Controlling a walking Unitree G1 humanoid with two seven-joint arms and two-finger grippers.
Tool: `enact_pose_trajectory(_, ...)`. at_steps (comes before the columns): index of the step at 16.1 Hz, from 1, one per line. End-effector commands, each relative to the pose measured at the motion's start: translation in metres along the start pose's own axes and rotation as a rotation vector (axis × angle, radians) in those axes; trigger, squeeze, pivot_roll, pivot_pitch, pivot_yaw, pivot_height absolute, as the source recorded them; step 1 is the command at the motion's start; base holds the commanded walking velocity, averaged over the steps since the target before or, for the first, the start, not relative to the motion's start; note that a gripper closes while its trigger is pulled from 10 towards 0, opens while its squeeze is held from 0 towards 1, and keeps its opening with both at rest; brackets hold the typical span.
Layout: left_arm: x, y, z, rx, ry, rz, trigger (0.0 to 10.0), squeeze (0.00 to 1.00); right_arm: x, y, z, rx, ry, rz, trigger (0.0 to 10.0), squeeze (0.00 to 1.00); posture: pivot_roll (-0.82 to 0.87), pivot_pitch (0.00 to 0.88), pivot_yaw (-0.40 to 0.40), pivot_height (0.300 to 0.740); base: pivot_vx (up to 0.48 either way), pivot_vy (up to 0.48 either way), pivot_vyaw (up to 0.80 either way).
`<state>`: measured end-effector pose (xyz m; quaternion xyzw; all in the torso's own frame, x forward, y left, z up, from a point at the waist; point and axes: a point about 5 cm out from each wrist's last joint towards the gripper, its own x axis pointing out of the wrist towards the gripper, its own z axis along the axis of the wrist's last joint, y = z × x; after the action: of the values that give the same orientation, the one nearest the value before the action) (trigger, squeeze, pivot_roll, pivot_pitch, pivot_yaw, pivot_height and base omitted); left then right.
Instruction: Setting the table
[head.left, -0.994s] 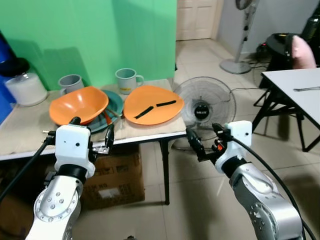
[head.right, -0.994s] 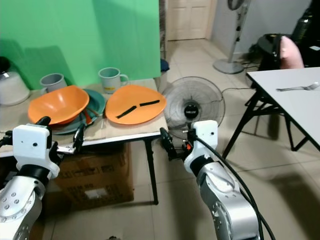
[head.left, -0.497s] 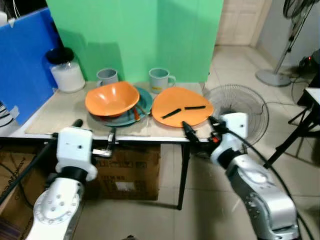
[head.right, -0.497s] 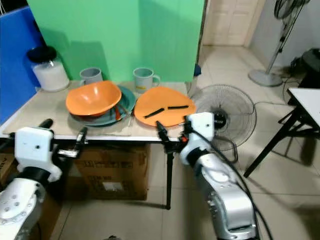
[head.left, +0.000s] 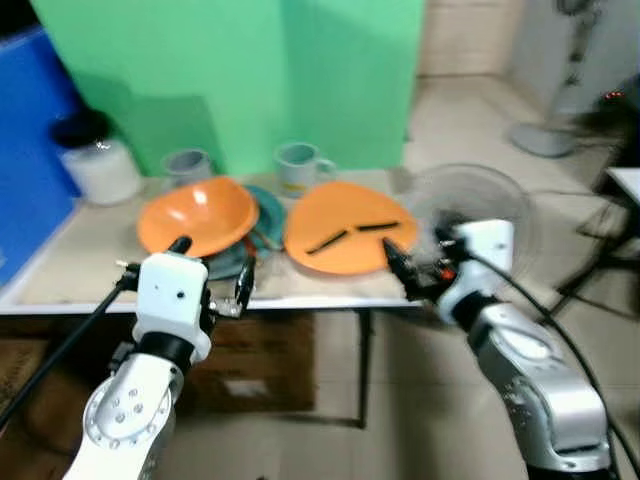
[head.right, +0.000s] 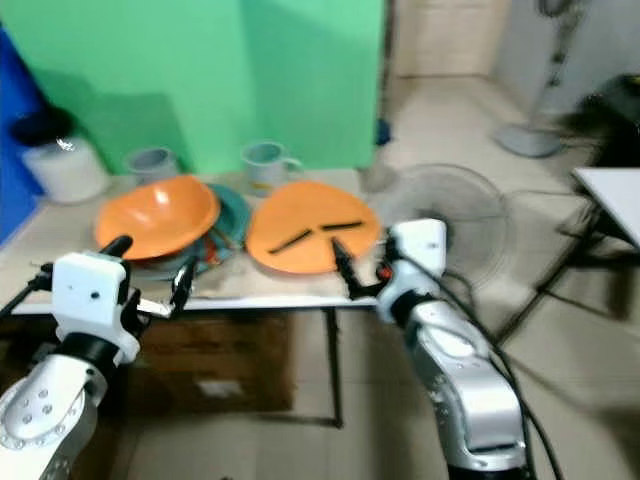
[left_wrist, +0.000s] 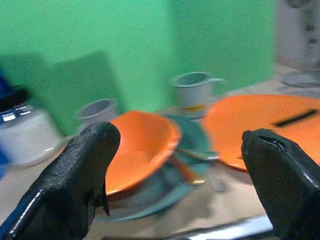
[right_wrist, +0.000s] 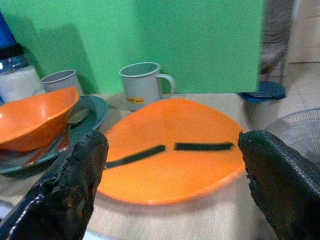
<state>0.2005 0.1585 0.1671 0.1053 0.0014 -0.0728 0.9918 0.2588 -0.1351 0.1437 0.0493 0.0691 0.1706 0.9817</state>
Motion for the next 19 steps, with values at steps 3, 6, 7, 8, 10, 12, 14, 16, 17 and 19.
enact_pose_trajectory(3, -0.001, 0.007, 0.001, 0.027, 0.01, 0.021, 10.0, 0.27, 0.006, 0.014, 0.008, 0.013, -0.044, 0.058, 10.0, 1.0, 0.0, 0.0, 0.052, 0.74, 0.306, 0.0, 0.8)
enact_pose_trajectory(6, -0.001, 0.007, 0.002, 0.033, 0.005, 0.014, 10.0, 0.28, 0.007, 0.015, 0.011, 0.033, -0.064, 0.063, 10.0, 1.0, 0.0, 0.0, 0.056, 0.74, 0.309, 0.0, 0.0)
enact_pose_trajectory(7, 0.0, 0.007, 0.003, 0.034, 0.003, 0.011, 10.0, 0.28, 0.007, 0.015, 0.012, 0.035, -0.066, 0.063, 10.0, 1.0, 0.0, 0.0, 0.056, 0.74, 0.311, 0.0, 0.0)
enact_pose_trajectory(8, 0.0, 0.007, 0.003, 0.036, 0.002, 0.009, 10.0, 0.28, 0.008, 0.015, 0.013, 0.035, -0.068, 0.064, 10.0, 1.0, 0.0, 0.0, 0.055, 0.74, 0.311, 0.0, 0.0)
enact_pose_trajectory(10, 0.0, 0.006, 0.004, 0.04, 0.001, 0.001, 10.0, 0.28, 0.008, 0.015, 0.015, 0.034, -0.073, 0.068, 10.0, 1.0, 0.0, 0.0, 0.055, 0.74, 0.311, 0.0, 0.0)
enact_pose_trajectory(12, -0.001, 0.005, 0.004, 0.043, 0.003, -0.013, 10.0, 0.27, 0.011, 0.013, 0.021, 0.028, -0.081, 0.081, 10.0, 1.0, 0.0, 0.0, 0.053, 0.74, 0.313, 0.0, 0.0)
enact_pose_trajectory(14, 0.0, 0.004, 0.005, 0.052, 0.004, -0.032, 10.0, 0.28, 0.015, 0.009, 0.029, 0.022, -0.095, 0.089, 10.0, 1.0, 0.0, 0.0, 0.05, 0.74, 0.313, 0.0, 0.0)
enact_pose_trajectory(16, 0.0, 0.003, 0.005, 0.059, 0.003, -0.054, 10.0, 0.28, 0.02, 0.006, 0.039, 0.021, -0.111, 0.081, 10.0, 1.0, 0.01, 0.0, 0.044, 0.74, 0.311, 0.0, 0.0)
enact_pose_trajectory(17, 0.0, 0.003, 0.006, 0.065, 0.002, -0.07, 10.0, 0.27, 0.024, 0.004, 0.044, 0.025, -0.122, 0.074, 10.0, 1.0, 0.01, 0.0, 0.043, 0.74, 0.315, 0.0, 0.0)
enact_pose_trajectory(19, 0.002, 0.003, 0.007, 0.071, -0.001, -0.109, 10.0, 0.27, 0.037, -0.001, 0.051, 0.008, -0.142, 0.065, 10.0, 1.0, 0.01, 0.0, 0.046, 0.74, 0.315, 0.0, 0.0)
